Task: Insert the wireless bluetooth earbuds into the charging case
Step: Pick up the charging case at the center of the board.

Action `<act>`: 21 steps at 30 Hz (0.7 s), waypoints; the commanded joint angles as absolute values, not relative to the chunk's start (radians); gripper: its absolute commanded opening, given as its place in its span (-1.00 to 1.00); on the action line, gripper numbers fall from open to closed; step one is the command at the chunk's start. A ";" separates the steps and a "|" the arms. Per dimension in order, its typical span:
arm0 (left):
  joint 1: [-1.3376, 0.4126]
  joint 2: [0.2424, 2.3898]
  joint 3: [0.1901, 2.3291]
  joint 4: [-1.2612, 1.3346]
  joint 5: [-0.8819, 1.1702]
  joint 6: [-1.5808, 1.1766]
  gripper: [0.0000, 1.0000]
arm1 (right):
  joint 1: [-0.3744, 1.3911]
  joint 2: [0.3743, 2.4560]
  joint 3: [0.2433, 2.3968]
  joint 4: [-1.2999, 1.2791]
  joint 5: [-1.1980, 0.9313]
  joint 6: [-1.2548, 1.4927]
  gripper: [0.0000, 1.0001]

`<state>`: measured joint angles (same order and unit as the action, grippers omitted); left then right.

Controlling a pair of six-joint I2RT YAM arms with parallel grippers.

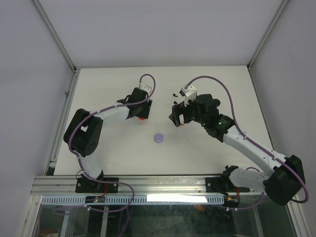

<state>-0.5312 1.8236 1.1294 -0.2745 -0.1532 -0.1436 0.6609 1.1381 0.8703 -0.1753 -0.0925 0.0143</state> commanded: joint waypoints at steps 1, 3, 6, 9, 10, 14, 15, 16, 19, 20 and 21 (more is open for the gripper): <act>-0.540 1.659 1.115 -0.259 -0.112 -0.005 -0.06 | 0.641 1.143 0.942 -0.198 -0.089 0.057 0.78; -0.541 1.602 1.094 -0.250 -0.079 0.040 -0.07 | 0.624 1.147 0.955 -0.210 -0.116 0.078 0.78; -0.546 1.525 1.058 -0.229 -0.019 0.140 -0.07 | 0.589 1.155 0.978 -0.231 -0.179 0.109 0.78; -0.555 1.441 1.001 -0.187 0.036 0.254 -0.08 | 0.546 1.171 1.021 -0.262 -0.275 0.140 0.78; -0.557 1.394 0.977 -0.166 0.057 0.292 -0.10 | 0.535 1.177 1.038 -0.279 -0.302 0.148 0.78; -0.560 1.268 0.868 -0.043 0.148 0.447 -0.13 | 0.508 1.210 1.096 -0.321 -0.386 0.172 0.78; -0.560 1.237 0.839 -0.007 0.176 0.481 -0.14 | 0.507 1.218 1.110 -0.325 -0.402 0.180 0.78; -0.561 1.210 0.813 0.033 0.207 0.516 -0.16 | 0.505 1.224 1.120 -0.327 -0.417 0.192 0.77; -0.564 1.152 0.758 0.120 0.254 0.602 -0.18 | 0.505 1.241 1.148 -0.331 -0.440 0.210 0.76; -0.566 1.142 0.753 0.132 0.265 0.627 -0.18 | 0.505 1.246 1.155 -0.331 -0.439 0.217 0.76; -0.567 1.134 0.752 0.143 0.275 0.650 -0.18 | 0.505 1.251 1.165 -0.329 -0.446 0.227 0.75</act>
